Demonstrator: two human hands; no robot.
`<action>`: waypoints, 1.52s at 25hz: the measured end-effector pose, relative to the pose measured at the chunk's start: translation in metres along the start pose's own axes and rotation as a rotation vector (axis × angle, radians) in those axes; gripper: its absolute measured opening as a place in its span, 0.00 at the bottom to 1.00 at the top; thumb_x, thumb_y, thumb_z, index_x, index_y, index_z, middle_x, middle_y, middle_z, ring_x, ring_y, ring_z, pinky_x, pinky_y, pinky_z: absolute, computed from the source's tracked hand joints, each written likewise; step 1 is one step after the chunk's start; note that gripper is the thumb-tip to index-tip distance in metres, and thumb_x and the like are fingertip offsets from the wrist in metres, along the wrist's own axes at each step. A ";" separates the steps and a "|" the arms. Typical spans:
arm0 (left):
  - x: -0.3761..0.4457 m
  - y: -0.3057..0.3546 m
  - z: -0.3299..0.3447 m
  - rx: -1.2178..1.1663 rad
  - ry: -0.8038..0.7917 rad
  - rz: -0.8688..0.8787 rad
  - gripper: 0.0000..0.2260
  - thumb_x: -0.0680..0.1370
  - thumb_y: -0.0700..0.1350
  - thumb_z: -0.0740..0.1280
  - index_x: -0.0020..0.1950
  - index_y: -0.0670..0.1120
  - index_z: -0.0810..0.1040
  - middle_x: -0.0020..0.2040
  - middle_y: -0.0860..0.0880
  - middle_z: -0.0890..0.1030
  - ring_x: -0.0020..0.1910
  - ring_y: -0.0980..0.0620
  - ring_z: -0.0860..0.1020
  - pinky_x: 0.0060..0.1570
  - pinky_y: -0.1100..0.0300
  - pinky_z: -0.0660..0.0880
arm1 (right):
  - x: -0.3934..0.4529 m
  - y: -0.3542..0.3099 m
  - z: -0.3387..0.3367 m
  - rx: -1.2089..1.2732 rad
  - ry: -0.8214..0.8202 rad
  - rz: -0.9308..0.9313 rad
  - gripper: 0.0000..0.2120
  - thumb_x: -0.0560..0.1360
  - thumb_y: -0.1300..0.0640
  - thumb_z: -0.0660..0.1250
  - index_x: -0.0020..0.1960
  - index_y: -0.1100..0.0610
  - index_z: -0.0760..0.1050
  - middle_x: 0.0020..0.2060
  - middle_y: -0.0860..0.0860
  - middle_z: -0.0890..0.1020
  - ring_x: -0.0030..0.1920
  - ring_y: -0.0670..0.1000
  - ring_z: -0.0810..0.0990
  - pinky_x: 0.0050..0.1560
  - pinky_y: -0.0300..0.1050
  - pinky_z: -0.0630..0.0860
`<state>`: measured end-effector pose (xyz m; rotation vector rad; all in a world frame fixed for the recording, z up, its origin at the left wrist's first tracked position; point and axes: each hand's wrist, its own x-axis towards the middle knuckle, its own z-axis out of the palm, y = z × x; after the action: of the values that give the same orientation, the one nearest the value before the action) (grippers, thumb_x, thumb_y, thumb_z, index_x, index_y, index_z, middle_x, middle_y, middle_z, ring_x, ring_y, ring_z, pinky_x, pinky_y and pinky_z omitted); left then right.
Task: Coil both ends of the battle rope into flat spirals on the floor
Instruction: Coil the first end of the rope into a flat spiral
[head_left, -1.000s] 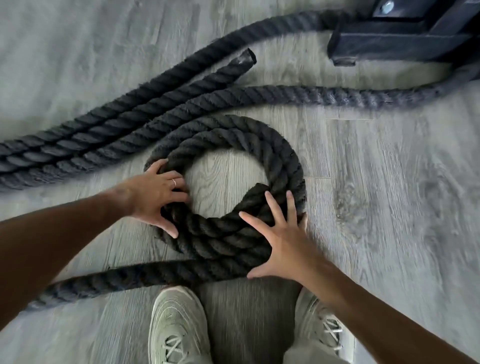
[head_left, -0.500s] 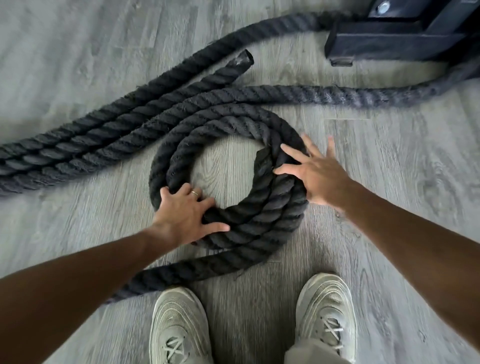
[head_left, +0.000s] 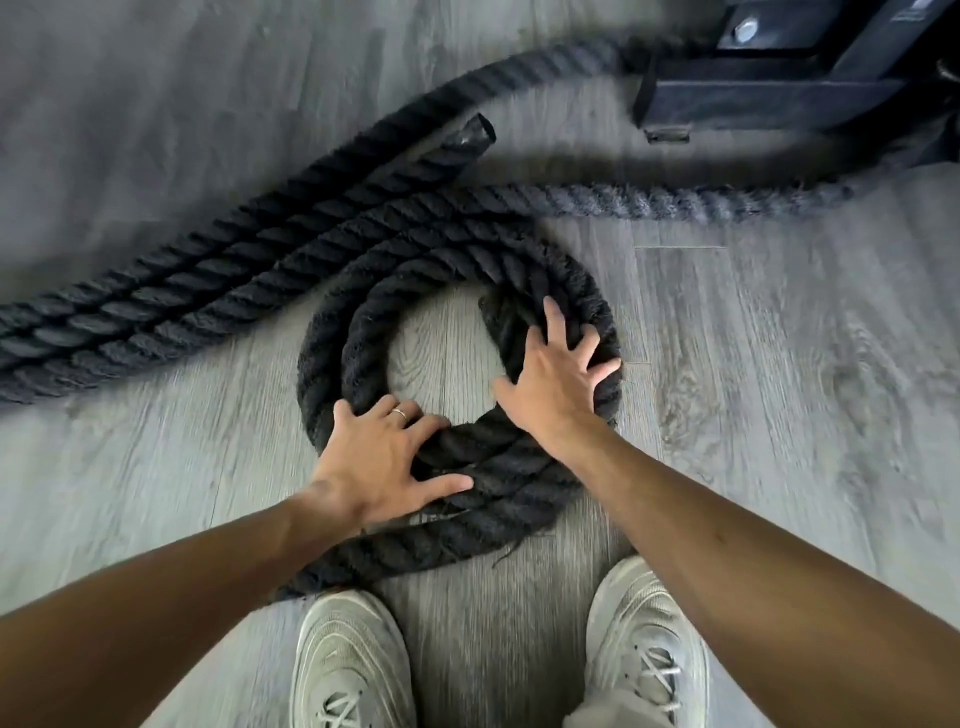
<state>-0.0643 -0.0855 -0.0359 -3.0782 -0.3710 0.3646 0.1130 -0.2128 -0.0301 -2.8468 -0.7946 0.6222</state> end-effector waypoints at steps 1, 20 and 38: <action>-0.001 -0.005 0.001 -0.008 0.041 0.049 0.41 0.70 0.82 0.45 0.69 0.58 0.74 0.60 0.50 0.79 0.60 0.47 0.72 0.50 0.42 0.68 | 0.009 0.001 -0.004 -0.002 -0.023 -0.006 0.32 0.75 0.42 0.69 0.73 0.56 0.67 0.80 0.47 0.43 0.75 0.68 0.51 0.67 0.84 0.53; 0.024 -0.062 -0.008 0.372 -0.065 0.356 0.37 0.75 0.74 0.34 0.66 0.55 0.68 0.63 0.48 0.75 0.63 0.43 0.70 0.52 0.43 0.66 | -0.066 0.020 0.032 -0.161 -0.171 -0.745 0.68 0.55 0.20 0.69 0.82 0.56 0.49 0.79 0.50 0.57 0.80 0.53 0.50 0.76 0.68 0.34; 0.058 -0.084 -0.030 0.205 -0.265 0.324 0.41 0.68 0.81 0.41 0.74 0.63 0.64 0.76 0.58 0.65 0.79 0.52 0.50 0.74 0.35 0.50 | -0.073 0.018 0.015 -0.313 -0.283 -0.742 0.73 0.56 0.24 0.75 0.81 0.58 0.39 0.80 0.59 0.48 0.80 0.61 0.41 0.76 0.72 0.41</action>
<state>-0.0225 0.0100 -0.0160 -2.8851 0.1590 0.7693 0.0588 -0.2660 -0.0221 -2.4103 -2.0023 0.8269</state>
